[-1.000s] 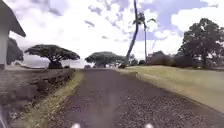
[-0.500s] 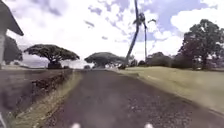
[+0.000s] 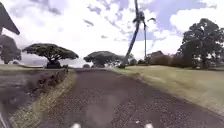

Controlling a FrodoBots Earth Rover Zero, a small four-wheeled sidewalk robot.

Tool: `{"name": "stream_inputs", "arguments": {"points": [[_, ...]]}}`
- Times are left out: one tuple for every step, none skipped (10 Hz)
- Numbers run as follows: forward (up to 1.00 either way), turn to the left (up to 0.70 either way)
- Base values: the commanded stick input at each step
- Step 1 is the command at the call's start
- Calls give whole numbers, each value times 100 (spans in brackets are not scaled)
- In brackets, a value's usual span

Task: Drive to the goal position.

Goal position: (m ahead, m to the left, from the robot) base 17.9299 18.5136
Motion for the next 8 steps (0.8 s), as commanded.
{"name": "stream_inputs", "arguments": {"points": [[70, 0], [70, 0], [70, 0], [70, 0], [70, 0], [70, 0], [70, 0], [70, 0]]}}
